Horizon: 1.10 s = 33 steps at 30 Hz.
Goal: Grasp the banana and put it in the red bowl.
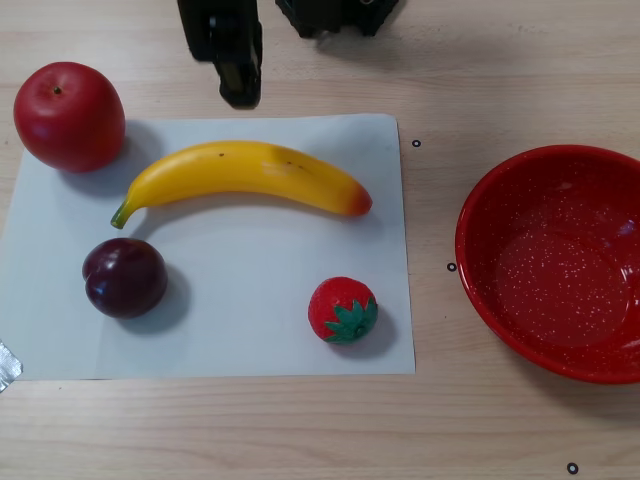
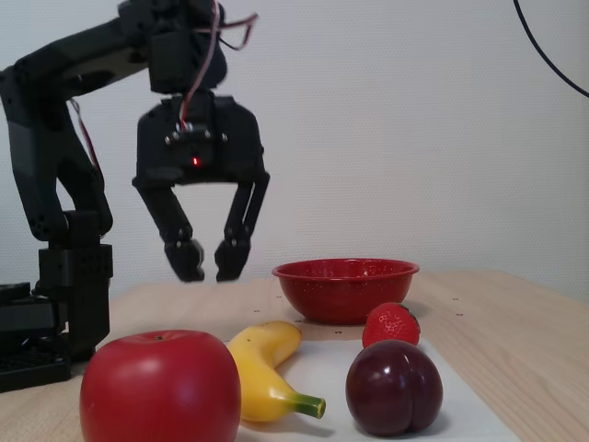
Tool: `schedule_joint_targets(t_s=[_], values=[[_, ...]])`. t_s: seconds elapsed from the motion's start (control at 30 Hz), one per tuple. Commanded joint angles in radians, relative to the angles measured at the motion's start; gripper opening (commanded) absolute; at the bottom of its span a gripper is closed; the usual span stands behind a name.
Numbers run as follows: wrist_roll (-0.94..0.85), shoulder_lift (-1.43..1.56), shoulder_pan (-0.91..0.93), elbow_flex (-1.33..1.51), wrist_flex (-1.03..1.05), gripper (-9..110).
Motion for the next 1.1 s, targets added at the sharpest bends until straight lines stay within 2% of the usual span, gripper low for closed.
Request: schedule_joint_targets(t_s=[0.0,0.23,0.5,0.67,1.07], values=[[0.014,-0.002,-0.014,-0.098,-0.002,9],[0.031,-0.086,-0.015,-0.06,-0.084,22],[0.051,-0.129,0.011,-0.021,-0.218,47],[0.091,-0.146,0.02,0.015,-0.301,57],[0.153,-0.173,0.029,0.132,-0.439,67]])
